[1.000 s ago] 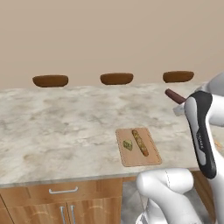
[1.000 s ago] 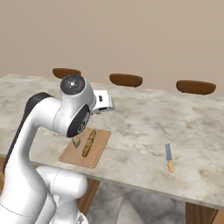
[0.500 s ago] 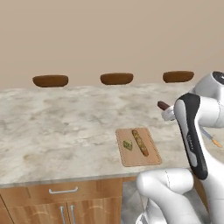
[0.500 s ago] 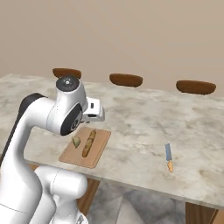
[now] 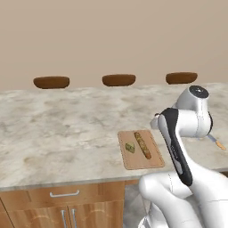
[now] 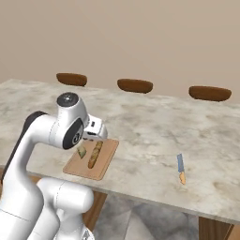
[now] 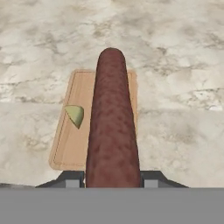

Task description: Retrieve the sausage and cheese from the fridge and place them on the cutting board on the counter.

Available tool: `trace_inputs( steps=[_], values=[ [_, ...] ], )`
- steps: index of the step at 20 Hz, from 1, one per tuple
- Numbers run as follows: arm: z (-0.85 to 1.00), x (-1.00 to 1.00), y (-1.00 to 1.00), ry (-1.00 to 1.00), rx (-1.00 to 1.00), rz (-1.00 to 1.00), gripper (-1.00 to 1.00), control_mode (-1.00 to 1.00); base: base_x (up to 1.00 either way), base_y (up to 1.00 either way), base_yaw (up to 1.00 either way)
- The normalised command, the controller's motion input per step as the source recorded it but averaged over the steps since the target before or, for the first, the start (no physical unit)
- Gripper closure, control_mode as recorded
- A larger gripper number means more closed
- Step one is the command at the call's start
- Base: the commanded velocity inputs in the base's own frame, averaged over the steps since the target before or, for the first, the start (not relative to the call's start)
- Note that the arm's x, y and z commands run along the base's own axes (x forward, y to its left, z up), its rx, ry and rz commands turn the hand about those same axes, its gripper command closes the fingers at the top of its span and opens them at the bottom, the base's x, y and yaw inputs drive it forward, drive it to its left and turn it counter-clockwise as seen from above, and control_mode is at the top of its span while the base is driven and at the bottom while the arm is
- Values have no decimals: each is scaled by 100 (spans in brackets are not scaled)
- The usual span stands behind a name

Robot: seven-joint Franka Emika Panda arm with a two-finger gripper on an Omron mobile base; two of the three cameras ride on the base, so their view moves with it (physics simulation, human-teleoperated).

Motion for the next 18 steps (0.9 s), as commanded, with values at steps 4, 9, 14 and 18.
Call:
trace_inputs(
  steps=[4, 9, 14, 18],
  values=[
    [-49, 43, -10, 4, 0, -1, 100, -100, 0, 0, 0],
    [-46, 27, -22, 10, 0, 2, 100, -100, 0, 0, 0],
    [-46, 37, -6, 15, 3, 3, 100, -100, 0, 0, 0],
    [-43, 32, 0, 13, 7, 4, 100, -100, 0, 0, 0]
  ],
)
